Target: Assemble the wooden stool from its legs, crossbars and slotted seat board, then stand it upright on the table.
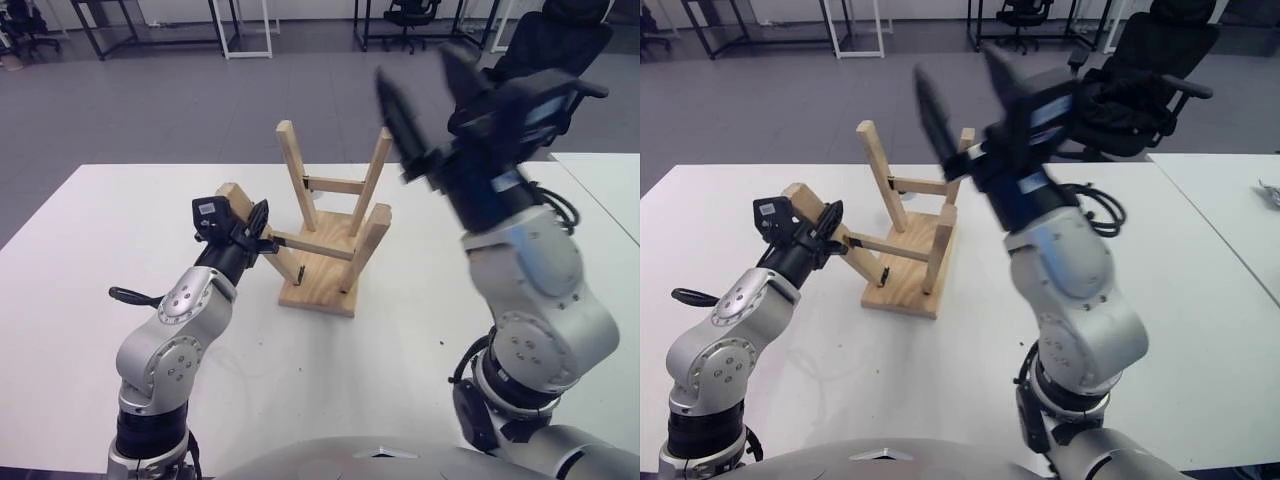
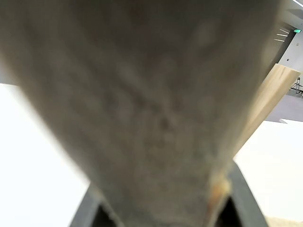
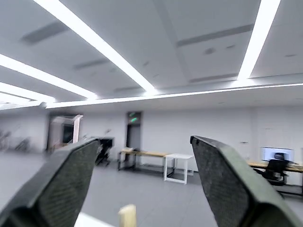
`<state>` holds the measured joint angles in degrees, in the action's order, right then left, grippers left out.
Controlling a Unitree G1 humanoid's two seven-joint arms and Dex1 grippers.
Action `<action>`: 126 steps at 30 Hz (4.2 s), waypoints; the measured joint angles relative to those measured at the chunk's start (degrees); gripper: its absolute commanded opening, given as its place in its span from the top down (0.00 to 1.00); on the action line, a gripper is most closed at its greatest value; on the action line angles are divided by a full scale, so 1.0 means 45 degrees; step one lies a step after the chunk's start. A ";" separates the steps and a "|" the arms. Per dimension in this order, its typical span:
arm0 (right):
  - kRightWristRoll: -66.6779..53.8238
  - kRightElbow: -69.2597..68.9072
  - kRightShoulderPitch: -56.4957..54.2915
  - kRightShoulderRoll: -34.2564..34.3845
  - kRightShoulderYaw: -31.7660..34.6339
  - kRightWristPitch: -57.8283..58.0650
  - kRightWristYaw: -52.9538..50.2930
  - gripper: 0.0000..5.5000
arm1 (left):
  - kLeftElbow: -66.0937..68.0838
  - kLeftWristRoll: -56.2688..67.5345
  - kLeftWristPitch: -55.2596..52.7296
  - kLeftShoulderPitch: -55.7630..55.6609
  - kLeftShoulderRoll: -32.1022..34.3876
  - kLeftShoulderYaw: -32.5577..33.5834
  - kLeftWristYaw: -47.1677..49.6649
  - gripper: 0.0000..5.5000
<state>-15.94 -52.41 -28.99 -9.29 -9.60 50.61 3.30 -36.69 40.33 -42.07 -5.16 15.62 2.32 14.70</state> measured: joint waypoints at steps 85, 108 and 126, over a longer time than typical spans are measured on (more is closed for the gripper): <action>-0.2661 0.8617 -0.0786 -0.0447 0.4055 0.0016 0.3792 0.34 | 0.6858 -0.2069 0.0768 -0.6372 0.1831 0.0267 -0.7956 0.27; -0.2606 0.4415 0.0560 -0.2776 0.0394 -0.3663 0.7252 0.34 | 0.6987 -0.2018 0.1679 0.0169 0.2316 0.5662 -0.6558 0.27; 0.0399 1.8865 -0.0650 -0.2060 0.1074 -1.1288 1.1282 0.34 | 1.0227 -0.7170 0.3833 -0.1310 0.2029 -0.1281 -0.8506 0.27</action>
<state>-14.14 32.48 -31.92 -18.56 -4.77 -0.18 54.07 9.33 8.06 -24.83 -11.05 24.76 -3.44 -23.58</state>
